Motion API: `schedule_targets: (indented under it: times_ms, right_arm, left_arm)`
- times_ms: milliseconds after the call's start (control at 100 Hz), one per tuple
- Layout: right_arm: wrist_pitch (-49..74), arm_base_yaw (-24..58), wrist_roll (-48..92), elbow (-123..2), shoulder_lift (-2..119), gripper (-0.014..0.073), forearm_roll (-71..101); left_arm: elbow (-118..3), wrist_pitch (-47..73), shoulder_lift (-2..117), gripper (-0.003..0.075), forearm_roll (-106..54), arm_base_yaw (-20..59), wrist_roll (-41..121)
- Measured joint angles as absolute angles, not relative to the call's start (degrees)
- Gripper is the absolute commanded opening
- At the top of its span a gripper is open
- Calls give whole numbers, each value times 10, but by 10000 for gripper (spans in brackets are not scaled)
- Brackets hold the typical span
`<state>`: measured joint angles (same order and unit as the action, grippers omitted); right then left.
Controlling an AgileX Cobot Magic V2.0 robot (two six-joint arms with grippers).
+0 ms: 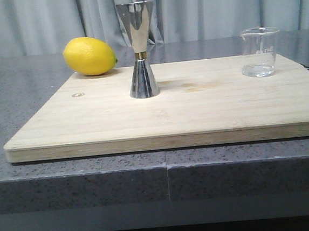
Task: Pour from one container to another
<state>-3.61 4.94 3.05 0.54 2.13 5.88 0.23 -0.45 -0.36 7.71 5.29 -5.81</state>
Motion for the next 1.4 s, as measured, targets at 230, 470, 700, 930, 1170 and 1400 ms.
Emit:
schedule_targets:
  times_ms: [230,470,700,930,1170,1400]
  right_arm:
    - [-20,47,28,5,-5,-69,50]
    - [5,20,21,5,-6,-69,47]
    - [6,19,20,5,-6,-69,43]
    - [7,19,18,5,-6,-69,34]
    - [31,19,18,5,-6,-69,31]
    - [33,19,18,5,-6,-69,27]
  left_arm:
    - [2,-4,-4,-21,77,53,-58]
    - [2,-4,-4,-21,77,53,-58]
    - [2,-4,-4,-21,77,53,-58]
    - [2,-4,-4,-21,77,53,-58]
    - [2,-4,-4,-21,77,53,-58]
    - [2,-4,-4,-21,77,53,-58]
